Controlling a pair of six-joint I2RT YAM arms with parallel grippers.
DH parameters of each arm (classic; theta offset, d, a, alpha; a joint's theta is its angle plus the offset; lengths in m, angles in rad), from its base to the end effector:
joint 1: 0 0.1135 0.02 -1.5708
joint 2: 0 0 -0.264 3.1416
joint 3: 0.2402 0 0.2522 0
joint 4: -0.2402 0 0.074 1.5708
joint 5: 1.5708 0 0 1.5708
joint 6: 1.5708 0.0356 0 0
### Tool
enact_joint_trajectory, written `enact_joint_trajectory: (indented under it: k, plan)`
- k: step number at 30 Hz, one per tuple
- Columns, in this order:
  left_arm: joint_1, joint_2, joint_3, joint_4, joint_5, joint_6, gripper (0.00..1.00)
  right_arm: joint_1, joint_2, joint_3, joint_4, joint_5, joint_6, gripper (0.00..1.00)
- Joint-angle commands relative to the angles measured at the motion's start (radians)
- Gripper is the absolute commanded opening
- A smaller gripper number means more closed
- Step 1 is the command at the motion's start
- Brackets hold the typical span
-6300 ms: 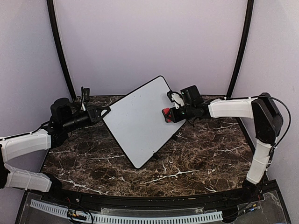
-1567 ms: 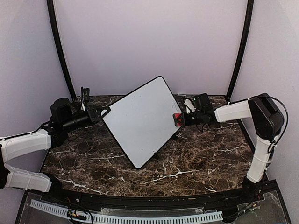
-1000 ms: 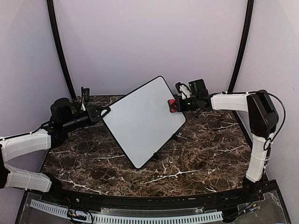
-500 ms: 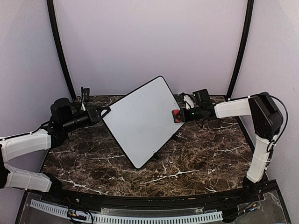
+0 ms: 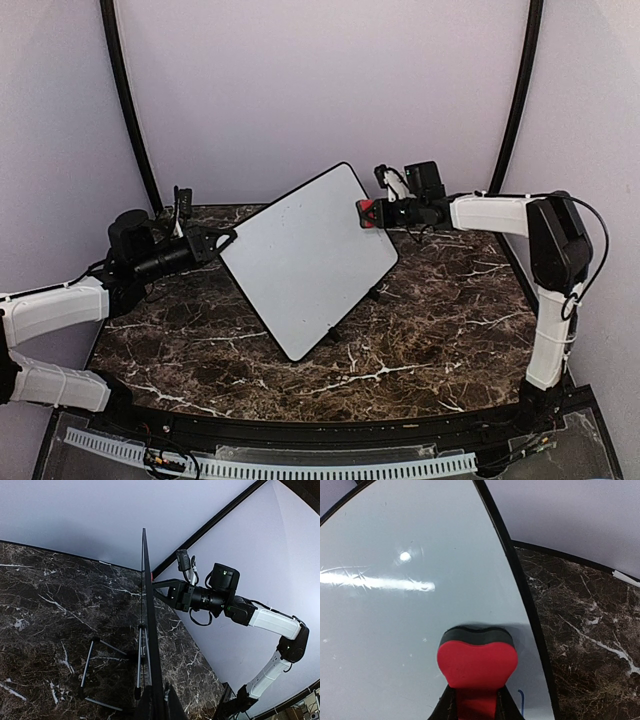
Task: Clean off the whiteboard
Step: Erase the whiteboard at the center of the board.
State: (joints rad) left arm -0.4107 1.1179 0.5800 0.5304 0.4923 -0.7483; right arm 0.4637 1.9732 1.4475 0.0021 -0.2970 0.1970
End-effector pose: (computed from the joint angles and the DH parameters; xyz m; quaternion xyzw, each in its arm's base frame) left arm 0.2234 -0.1156 0.2761 0.0536 0.7074 -0.5188 0.4770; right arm 0.4058 0.2146 0.2314 -0.1872 0.8391 0.2816 0.4262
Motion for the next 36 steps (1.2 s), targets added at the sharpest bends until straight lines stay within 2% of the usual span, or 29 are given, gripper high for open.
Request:
enact_joint_trajectory:
  k: [1,12,16,21,31,36]
  plan:
    - [-0.016,-0.035,0.011,0.163,0.111,-0.024,0.00,0.007,0.025,0.011,-0.010,0.000,-0.008,0.18]
    - [-0.016,-0.026,0.011,0.167,0.115,-0.027,0.00,0.010,-0.070,-0.266,0.106,0.001,0.001,0.18]
    - [-0.016,-0.033,0.008,0.166,0.112,-0.025,0.00,0.010,-0.089,-0.312,0.119,0.008,0.001,0.18]
    - [-0.016,-0.031,0.009,0.169,0.115,-0.028,0.00,0.009,-0.078,-0.247,0.097,0.015,-0.004,0.18]
    - [-0.016,-0.046,0.008,0.163,0.110,-0.023,0.00,0.005,0.045,0.096,-0.052,0.028,-0.031,0.18]
    - [-0.016,-0.051,0.009,0.160,0.110,-0.021,0.00,-0.005,0.063,0.076,-0.022,0.036,-0.064,0.18]
